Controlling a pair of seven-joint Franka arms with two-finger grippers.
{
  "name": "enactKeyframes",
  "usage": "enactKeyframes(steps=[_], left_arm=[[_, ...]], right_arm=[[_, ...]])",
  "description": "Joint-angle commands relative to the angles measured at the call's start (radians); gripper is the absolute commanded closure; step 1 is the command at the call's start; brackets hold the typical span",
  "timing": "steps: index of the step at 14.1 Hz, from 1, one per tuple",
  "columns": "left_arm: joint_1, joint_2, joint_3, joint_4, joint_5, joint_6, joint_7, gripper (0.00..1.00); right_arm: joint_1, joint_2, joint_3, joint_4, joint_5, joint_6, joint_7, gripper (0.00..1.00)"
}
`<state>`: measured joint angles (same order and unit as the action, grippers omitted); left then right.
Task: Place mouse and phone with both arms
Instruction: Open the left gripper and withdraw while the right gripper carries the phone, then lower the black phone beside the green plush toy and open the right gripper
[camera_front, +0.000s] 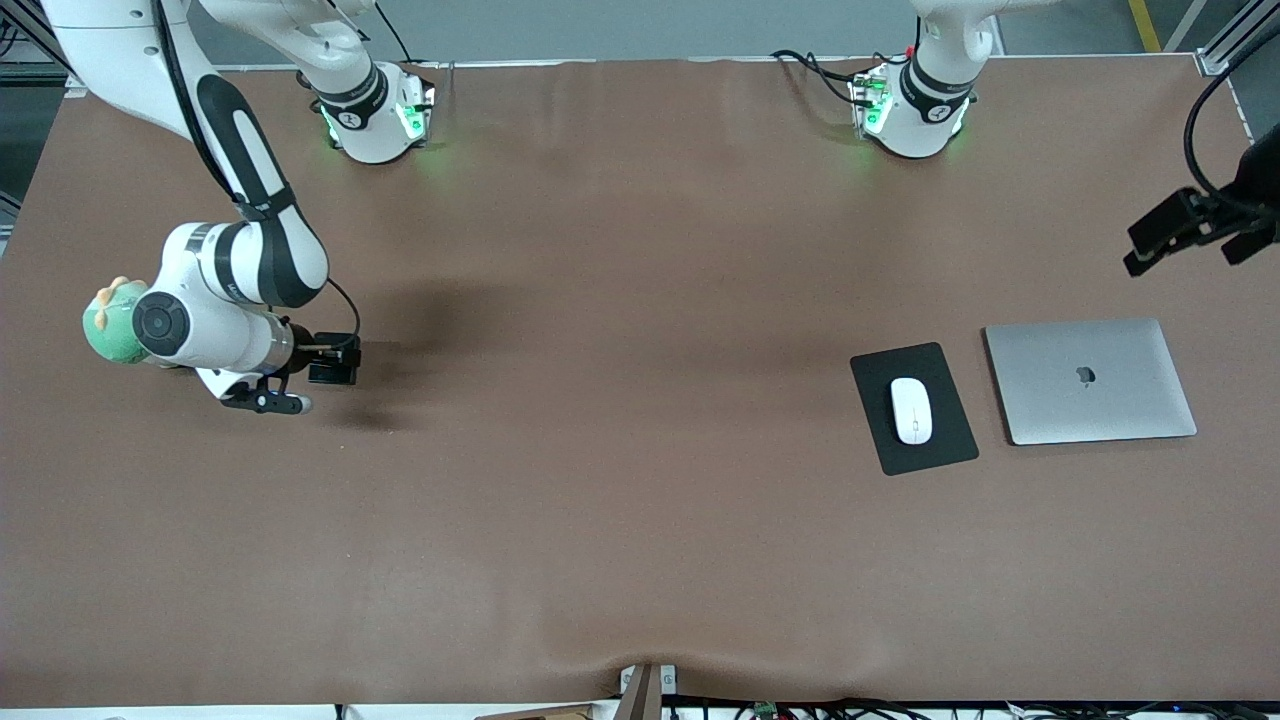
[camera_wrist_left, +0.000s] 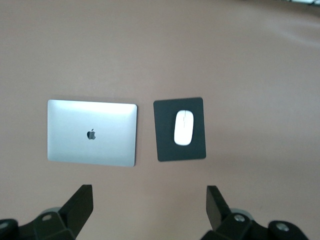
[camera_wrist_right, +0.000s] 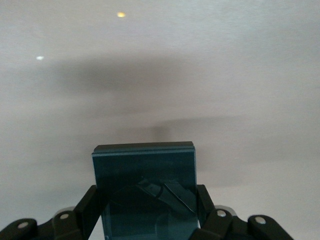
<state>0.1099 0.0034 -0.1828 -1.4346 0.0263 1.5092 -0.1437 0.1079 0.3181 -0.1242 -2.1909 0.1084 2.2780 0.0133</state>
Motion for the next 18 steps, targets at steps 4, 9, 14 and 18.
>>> enactKeyframes(steps=[4,9,14,18], left_arm=[[-0.200,-0.135,0.181,-0.144,-0.023,-0.006,0.027,0.00],[-0.197,-0.135,0.178,-0.145,-0.025,-0.006,0.029,0.00],[-0.193,-0.120,0.186,-0.142,-0.028,0.016,0.027,0.00],[-0.165,-0.117,0.189,-0.145,-0.028,0.032,0.027,0.00]], right_arm=[[-0.166,-0.045,0.017,-0.072,-0.024,0.047,-0.216,1.00],[-0.192,-0.044,0.017,-0.136,-0.041,0.128,-0.223,1.00],[-0.195,-0.028,0.017,-0.147,-0.044,0.173,-0.225,1.00],[-0.200,-0.004,0.017,-0.148,-0.056,0.215,-0.225,1.00]])
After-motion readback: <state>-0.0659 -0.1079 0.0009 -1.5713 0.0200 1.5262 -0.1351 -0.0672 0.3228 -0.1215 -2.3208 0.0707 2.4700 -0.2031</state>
